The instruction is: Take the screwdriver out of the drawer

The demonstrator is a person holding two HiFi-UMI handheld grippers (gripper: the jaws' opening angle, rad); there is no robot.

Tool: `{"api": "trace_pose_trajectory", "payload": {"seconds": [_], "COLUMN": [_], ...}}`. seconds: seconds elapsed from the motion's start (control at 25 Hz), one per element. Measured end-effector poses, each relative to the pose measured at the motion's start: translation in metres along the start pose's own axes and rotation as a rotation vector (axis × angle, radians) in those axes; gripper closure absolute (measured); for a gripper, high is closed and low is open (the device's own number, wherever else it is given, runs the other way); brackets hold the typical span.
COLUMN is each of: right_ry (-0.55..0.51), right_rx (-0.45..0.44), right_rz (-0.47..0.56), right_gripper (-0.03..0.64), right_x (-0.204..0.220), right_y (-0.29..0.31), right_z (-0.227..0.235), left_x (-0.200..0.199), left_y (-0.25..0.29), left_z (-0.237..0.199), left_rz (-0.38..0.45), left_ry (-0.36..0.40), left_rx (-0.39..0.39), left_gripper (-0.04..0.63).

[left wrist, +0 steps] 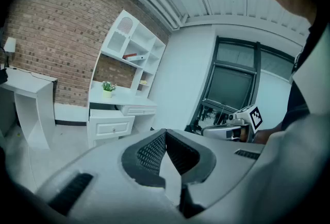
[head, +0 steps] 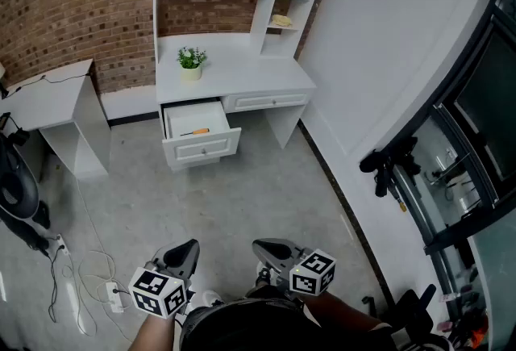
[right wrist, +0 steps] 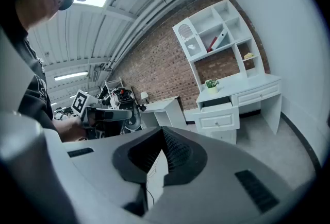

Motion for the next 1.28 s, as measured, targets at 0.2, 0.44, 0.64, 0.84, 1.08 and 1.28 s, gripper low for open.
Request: {"api": "trace_pose_trajectory", "payload": {"seconds": [0.2, 0.44, 0.64, 0.84, 1.08, 1.28], "right_ry": [0.001, -0.002, -0.013, -0.026, -0.024, -0.021], "right_rx": [0.003, -0.001, -0.021, -0.002, -0.003, -0.013], "right_rz": [0.012, 0.015, 0.026, 0.004, -0.018, -0.038], "right_gripper": [0.612, 0.612, 0.612, 0.611, 0.612, 0.612], "right_x": [-0.002, -0.002, -0.006, -0.006, -0.006, -0.012], "right_y": [0.001, 0.002, 0.004, 0.013, 0.022, 0.033], "right_z": [0.002, -0.002, -0.009, -0.013, -0.016, -0.013], "left_x": [-0.001, -0.002, -0.002, 0.003, 0.005, 0.002], "left_y": [0.001, 0.001, -0.002, -0.01, -0.02, -0.023], "left_z": [0.0, -0.003, -0.004, -0.004, -0.012, -0.019], "left_rz": [-0.001, 0.002, 0.005, -0.032, -0.019, -0.002], "left_ry": [0.006, 0.007, -0.003, 0.036, 0.003, -0.02], "left_rx": [0.007, 0.01, 0.013, 0.007, -0.007, -0.039], "left_gripper": [0.577, 0.577, 0.577, 0.577, 0.577, 0.577]}}
Point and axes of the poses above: the fingertips, and each gripper's own axes: y forward along the fingers, z to its right, x out of its underside, the point moved 1 cm from there along -y, backward along the fingers, and after that the axes turned 11 degrees about y, right-handed, at the moved point
